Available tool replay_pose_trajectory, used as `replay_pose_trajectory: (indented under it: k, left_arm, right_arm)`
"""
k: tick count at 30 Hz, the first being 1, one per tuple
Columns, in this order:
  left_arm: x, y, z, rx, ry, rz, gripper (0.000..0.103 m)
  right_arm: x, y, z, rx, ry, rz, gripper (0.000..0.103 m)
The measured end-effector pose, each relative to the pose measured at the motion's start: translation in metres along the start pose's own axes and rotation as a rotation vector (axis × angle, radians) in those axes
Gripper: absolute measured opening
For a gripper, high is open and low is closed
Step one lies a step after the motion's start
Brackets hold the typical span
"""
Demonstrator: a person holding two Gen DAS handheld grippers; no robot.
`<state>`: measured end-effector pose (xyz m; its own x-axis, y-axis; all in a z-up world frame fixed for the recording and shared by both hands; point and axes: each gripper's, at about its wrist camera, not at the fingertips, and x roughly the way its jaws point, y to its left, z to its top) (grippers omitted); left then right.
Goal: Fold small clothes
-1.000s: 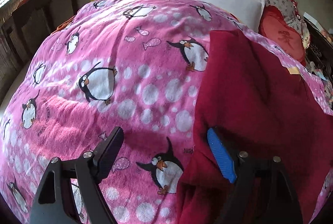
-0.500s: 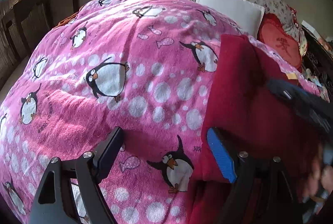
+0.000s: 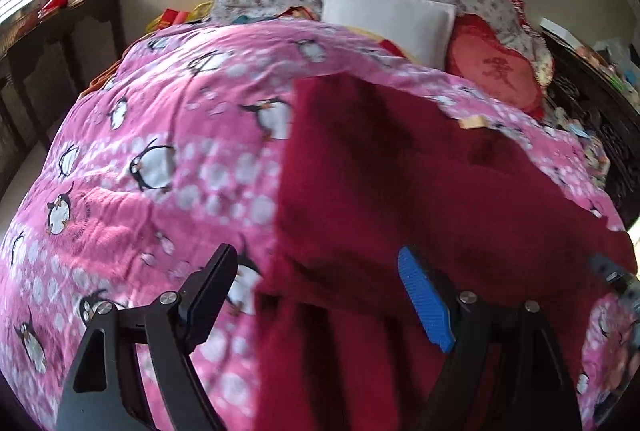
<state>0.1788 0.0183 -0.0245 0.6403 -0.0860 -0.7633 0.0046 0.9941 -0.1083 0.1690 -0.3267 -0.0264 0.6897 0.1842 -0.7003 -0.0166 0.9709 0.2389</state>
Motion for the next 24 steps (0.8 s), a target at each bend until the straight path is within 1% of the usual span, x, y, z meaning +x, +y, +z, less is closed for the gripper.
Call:
replay_pose_trajectory:
  k: [1, 2, 3, 5, 7, 9, 10, 12, 13, 15, 16, 18, 19, 21, 24]
  left_arm:
    - [-0.004, -0.008, 0.000, 0.022, 0.006, -0.006, 0.082]
    - [-0.007, -0.013, -0.001, 0.038, 0.012, -0.015, 0.082]
    - [-0.009, -0.018, 0.000, 0.048, 0.018, -0.026, 0.082]
    - [-0.013, -0.024, 0.001, 0.056, 0.021, -0.040, 0.082]
    - [-0.015, -0.029, 0.001, 0.066, 0.020, -0.036, 0.082]
    - [-0.015, -0.030, 0.002, 0.064, 0.025, -0.031, 0.082]
    - [-0.013, -0.030, 0.002, 0.059, 0.029, -0.028, 0.082]
    - [-0.009, -0.027, 0.000, 0.046, 0.047, -0.022, 0.082]
    - [-0.005, -0.026, 0.000, 0.041, 0.060, -0.021, 0.082]
    - [-0.002, -0.023, -0.003, 0.029, 0.081, -0.020, 0.082]
    - [0.000, -0.021, -0.003, 0.022, 0.086, -0.019, 0.082]
    - [-0.002, -0.015, -0.004, 0.009, 0.084, -0.019, 0.082]
    - [-0.003, -0.012, -0.003, 0.006, 0.080, -0.018, 0.082]
    - [-0.009, -0.004, -0.001, 0.000, 0.069, -0.016, 0.082]
    - [-0.018, 0.013, 0.007, -0.034, 0.046, -0.021, 0.082]
  right_arm:
    - [-0.018, -0.017, -0.001, 0.045, -0.038, 0.025, 0.064]
    - [-0.036, -0.041, -0.005, 0.097, -0.072, -0.007, 0.072]
    - [-0.048, -0.063, -0.009, 0.144, -0.093, -0.069, 0.075]
    - [-0.067, -0.111, -0.016, 0.251, -0.113, -0.160, 0.075]
    - [-0.082, -0.161, -0.029, 0.417, -0.117, -0.198, 0.075]
    - [-0.091, -0.197, -0.039, 0.543, -0.119, -0.185, 0.075]
    - [-0.091, -0.208, -0.041, 0.573, -0.117, -0.179, 0.076]
    - [-0.089, -0.226, -0.041, 0.623, -0.127, -0.162, 0.077]
    - [-0.083, -0.235, -0.038, 0.641, -0.140, -0.129, 0.077]
    - [-0.075, -0.241, -0.031, 0.653, -0.173, -0.124, 0.079]
    - [-0.074, -0.240, -0.025, 0.636, -0.198, -0.123, 0.076]
    - [-0.073, -0.240, -0.018, 0.605, -0.232, -0.111, 0.036]
    - [-0.073, -0.237, -0.013, 0.602, -0.249, -0.103, 0.010]
    - [-0.080, -0.225, -0.008, 0.579, -0.290, -0.084, 0.010]
    - [-0.108, -0.169, 0.012, 0.413, -0.359, -0.063, 0.010]
